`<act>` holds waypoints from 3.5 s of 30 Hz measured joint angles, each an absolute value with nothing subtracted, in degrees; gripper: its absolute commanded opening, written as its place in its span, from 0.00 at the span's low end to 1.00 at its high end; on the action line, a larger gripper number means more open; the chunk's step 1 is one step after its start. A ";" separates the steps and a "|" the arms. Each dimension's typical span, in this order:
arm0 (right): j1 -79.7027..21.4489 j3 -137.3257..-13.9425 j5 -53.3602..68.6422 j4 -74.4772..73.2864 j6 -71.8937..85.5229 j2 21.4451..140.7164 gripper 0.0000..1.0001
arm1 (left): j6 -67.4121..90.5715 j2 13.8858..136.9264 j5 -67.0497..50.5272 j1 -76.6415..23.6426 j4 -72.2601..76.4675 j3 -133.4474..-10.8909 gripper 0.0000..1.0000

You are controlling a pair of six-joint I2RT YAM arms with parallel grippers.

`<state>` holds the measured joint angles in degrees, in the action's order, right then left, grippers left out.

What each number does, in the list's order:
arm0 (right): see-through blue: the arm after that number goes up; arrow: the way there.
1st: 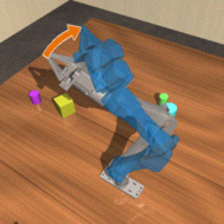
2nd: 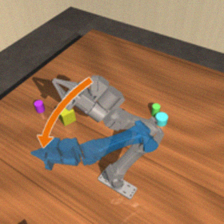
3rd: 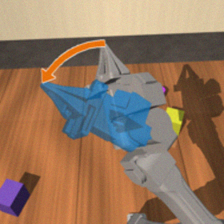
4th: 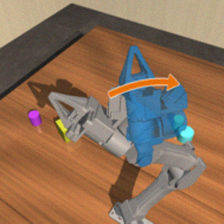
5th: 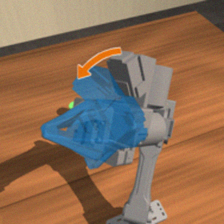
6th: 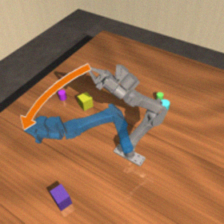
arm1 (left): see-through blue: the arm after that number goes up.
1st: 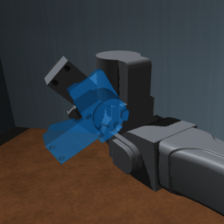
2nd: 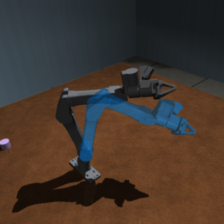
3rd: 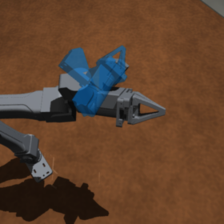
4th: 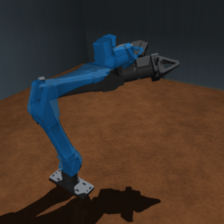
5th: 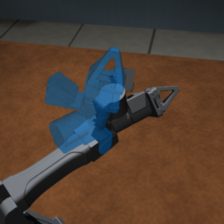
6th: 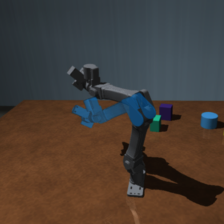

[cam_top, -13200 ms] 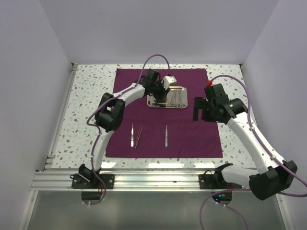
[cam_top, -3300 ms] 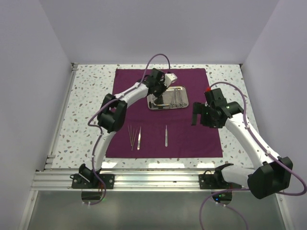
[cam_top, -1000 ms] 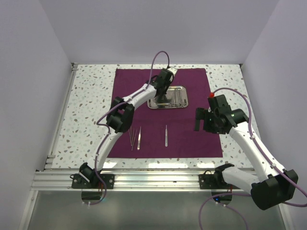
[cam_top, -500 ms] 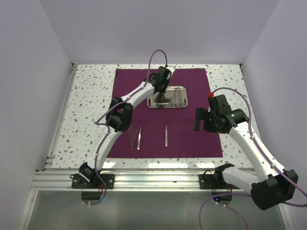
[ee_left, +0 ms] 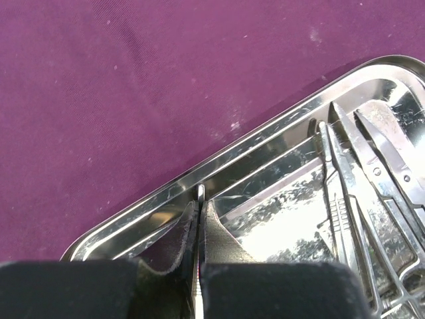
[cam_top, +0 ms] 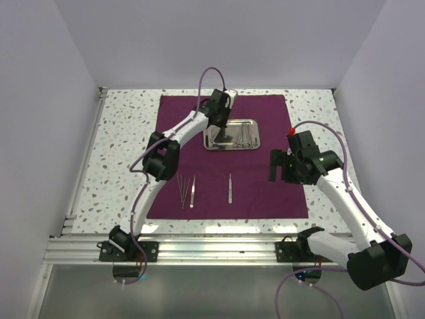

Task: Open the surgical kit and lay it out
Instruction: Pick up the medical item from the container, then place the medical item in the surgical kit, then pick up the medical item from the container.

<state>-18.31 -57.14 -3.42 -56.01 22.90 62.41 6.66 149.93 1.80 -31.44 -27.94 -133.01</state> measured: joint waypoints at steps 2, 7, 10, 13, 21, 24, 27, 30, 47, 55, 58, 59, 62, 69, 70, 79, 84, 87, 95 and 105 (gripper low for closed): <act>-18.31 -57.21 -3.42 -55.96 22.90 62.41 0.98 | 8.10 149.21 0.05 -30.61 -27.83 -132.00 0.00; -18.31 -57.63 -3.44 -55.88 22.92 62.24 0.98 | 12.78 146.78 -4.64 -27.75 -26.96 -127.98 0.00; -18.31 -58.13 -3.44 -55.79 22.92 61.76 0.98 | 15.33 146.12 -6.50 -26.24 -26.98 -127.02 0.00; -18.31 -58.37 -3.46 -55.75 22.96 60.80 0.98 | 17.08 145.60 -7.60 -25.34 -27.03 -126.48 0.00; -18.31 -58.83 -3.46 -55.68 23.18 58.04 0.98 | 21.80 138.47 -11.27 -25.19 -25.26 -118.76 0.00; -18.31 -58.83 -3.42 -55.70 23.42 56.80 0.98 | 23.57 135.28 -12.56 -25.19 -23.81 -116.01 0.00; -18.31 -58.83 -3.36 -55.72 23.77 55.51 0.98 | 25.47 132.11 -13.26 -25.19 -22.02 -112.81 0.00; -18.31 -58.83 -3.22 -55.81 24.14 54.17 0.98 | 27.77 127.26 -13.04 -25.58 -19.68 -106.43 0.00; -18.31 -60.80 -0.62 -61.21 25.67 46.74 0.98 | 44.05 103.98 13.39 -49.71 -12.80 -70.89 0.00; -18.31 -60.80 -0.43 -65.43 25.54 43.81 0.98 | 47.64 105.97 20.53 -52.53 -12.08 -69.54 0.35; -18.31 -60.99 -0.45 -67.05 25.43 43.38 0.98 | 48.93 107.63 21.06 -52.51 -11.68 -69.67 0.48; -18.31 -61.19 -0.45 -67.37 25.43 43.38 0.98 | 48.99 108.07 21.06 -52.58 -11.77 -69.87 0.49; -18.31 -61.73 -0.56 -67.94 25.23 43.51 0.98 | 48.71 108.77 21.23 -52.64 -12.58 -71.46 0.49; -18.31 -62.94 -1.30 -68.14 25.04 43.94 0.98 | 41.65 111.68 21.41 -51.88 -14.68 -85.58 0.47; -18.31 -63.16 -1.69 -68.12 25.06 44.18 0.98 | 40.25 112.84 21.21 -51.40 -14.66 -88.36 0.46; -18.33 -64.95 -4.67 -67.61 25.10 46.44 0.98 | 29.36 128.66 18.02 -41.85 -16.99 -110.76 0.41; -18.31 -65.56 -6.50 -67.42 25.06 48.38 0.99 | 24.36 138.67 16.73 -38.92 -19.94 -120.95 0.38; -18.31 -65.87 -7.22 -67.22 25.04 49.67 0.98 | 22.70 140.53 15.92 -39.00 -20.75 -121.16 0.37; -18.31 -66.00 -8.51 -66.85 24.84 52.23 0.98 | 19.35 142.74 13.32 -39.35 -17.41 -121.67 0.38; -18.31 -66.00 -10.35 -66.89 24.82 52.36 0.98 | 17.74 147.70 12.43 -39.35 -13.89 -124.92 0.38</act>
